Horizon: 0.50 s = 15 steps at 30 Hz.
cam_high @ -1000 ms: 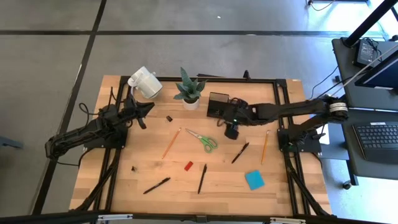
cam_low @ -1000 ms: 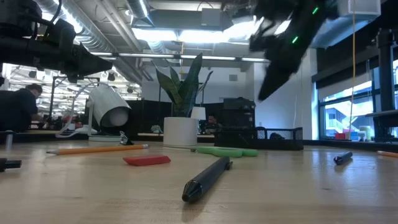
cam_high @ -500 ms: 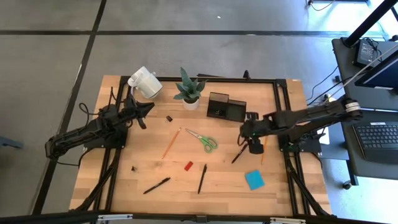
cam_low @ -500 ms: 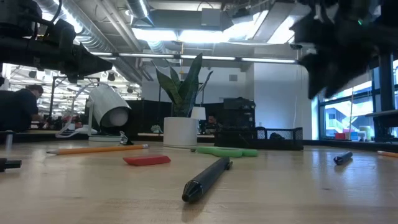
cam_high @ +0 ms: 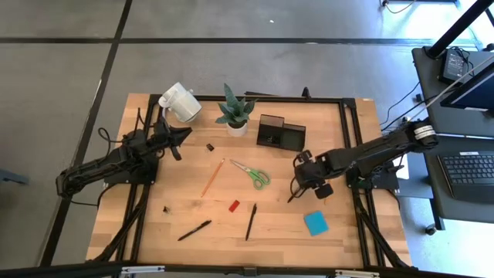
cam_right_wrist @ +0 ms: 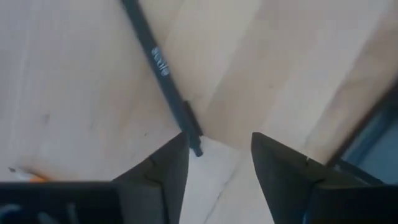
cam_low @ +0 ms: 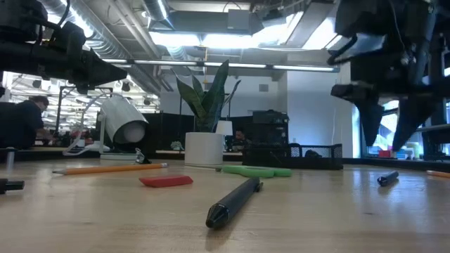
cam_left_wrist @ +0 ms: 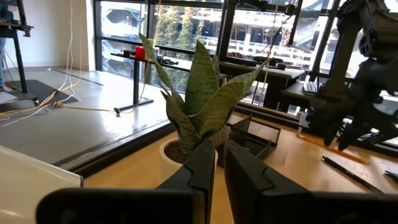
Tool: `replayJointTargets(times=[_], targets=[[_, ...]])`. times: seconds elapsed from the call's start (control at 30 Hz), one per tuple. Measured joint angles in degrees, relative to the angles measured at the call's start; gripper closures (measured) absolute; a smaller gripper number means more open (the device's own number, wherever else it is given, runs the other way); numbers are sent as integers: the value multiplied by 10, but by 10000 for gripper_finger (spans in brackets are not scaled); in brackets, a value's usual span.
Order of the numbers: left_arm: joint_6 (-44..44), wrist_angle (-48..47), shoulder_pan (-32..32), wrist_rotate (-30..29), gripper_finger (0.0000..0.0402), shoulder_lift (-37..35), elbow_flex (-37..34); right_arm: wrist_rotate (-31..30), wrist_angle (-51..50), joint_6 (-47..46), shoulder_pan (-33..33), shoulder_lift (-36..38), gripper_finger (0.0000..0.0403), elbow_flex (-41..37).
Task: Pick and place office supplies into organizer
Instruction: Put the top black pen into the desk organizer
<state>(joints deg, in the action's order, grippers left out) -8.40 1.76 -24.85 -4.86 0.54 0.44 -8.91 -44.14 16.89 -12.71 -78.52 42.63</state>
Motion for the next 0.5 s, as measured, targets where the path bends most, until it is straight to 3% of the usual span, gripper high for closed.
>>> replayJointTargets(times=[0.5], targets=[[0,0,0,0,370,0,0,-2,24,62,-6,-126,235,2]])
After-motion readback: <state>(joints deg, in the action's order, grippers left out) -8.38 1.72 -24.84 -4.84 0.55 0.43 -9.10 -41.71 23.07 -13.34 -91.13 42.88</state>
